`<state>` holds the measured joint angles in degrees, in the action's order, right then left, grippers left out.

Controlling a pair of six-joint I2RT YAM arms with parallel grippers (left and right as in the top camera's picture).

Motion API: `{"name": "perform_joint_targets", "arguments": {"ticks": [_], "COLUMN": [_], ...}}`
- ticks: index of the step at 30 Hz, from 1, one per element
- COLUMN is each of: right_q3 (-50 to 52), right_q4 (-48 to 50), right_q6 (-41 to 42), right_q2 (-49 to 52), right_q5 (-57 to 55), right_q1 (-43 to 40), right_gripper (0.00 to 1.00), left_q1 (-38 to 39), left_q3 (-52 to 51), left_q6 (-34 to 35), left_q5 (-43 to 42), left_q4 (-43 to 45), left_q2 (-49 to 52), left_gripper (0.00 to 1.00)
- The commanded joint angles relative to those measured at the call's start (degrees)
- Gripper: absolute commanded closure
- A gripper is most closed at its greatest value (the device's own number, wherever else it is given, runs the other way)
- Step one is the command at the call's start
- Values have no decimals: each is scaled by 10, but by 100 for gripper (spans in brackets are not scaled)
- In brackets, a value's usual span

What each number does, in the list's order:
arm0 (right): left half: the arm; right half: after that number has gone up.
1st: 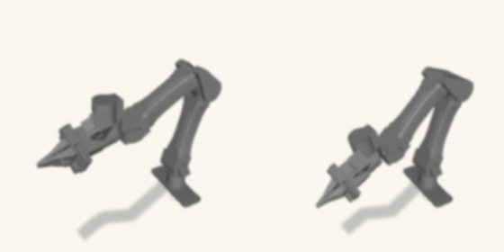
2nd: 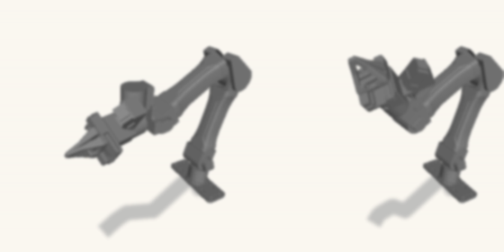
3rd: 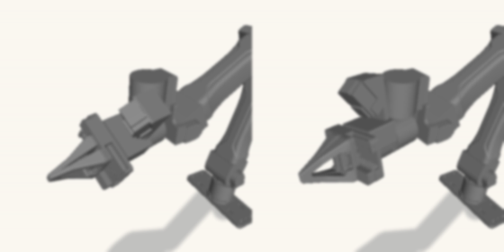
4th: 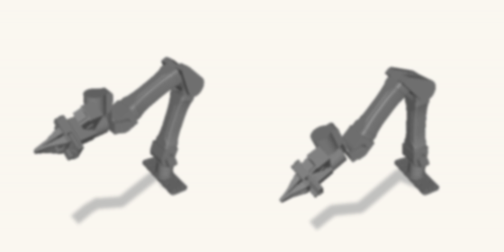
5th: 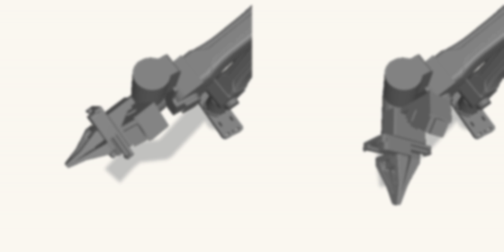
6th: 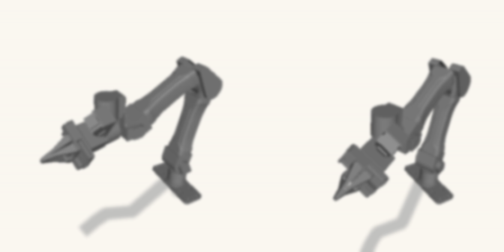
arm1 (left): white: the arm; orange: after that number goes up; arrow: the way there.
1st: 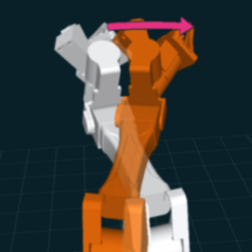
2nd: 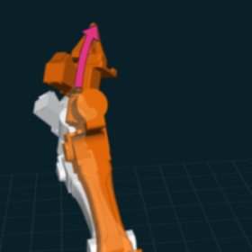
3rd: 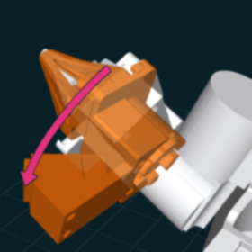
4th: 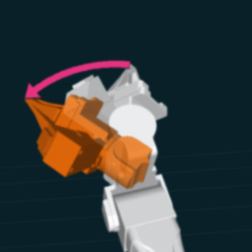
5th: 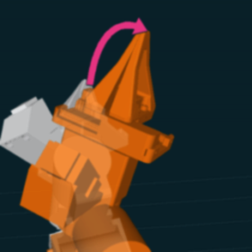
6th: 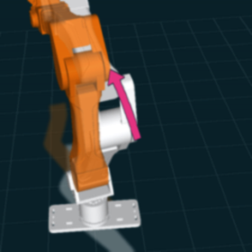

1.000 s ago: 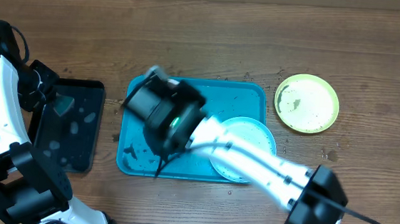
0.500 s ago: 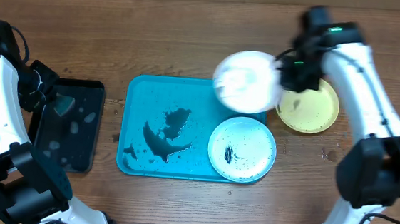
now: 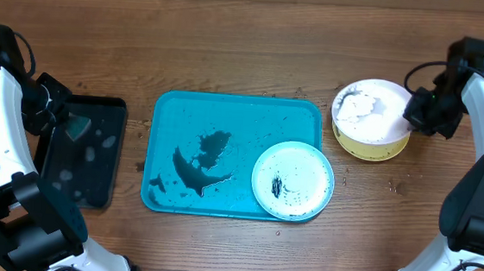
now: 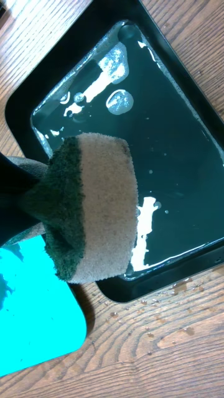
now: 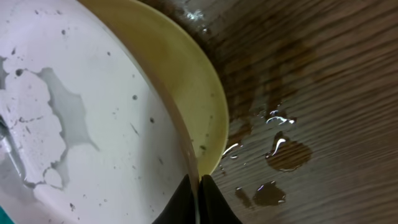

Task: Clean dirty plates on tray and stack at the side
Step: 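Reach the right gripper to the remaining white plate and grip its rim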

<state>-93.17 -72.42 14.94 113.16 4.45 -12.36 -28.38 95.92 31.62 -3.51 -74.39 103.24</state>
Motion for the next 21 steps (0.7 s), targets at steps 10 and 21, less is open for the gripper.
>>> {"name": "perform_joint_targets", "arguments": {"ticks": [10,21], "right_q3": [17,96], "right_q4": [-44,-76], "right_q6": [-34,-16], "right_q2": [-33,-88], "right_q5": [116,102], "right_q1": [27,186], "right_gripper": [54,12], "left_q1": [-1,-1], "left_q3": [-3,-3], "left_q6": [7,7], "left_q5": [-7,-10], "left_q4": [-2,-3], "left_q2": [6,6], "left_gripper": [96,96]}}
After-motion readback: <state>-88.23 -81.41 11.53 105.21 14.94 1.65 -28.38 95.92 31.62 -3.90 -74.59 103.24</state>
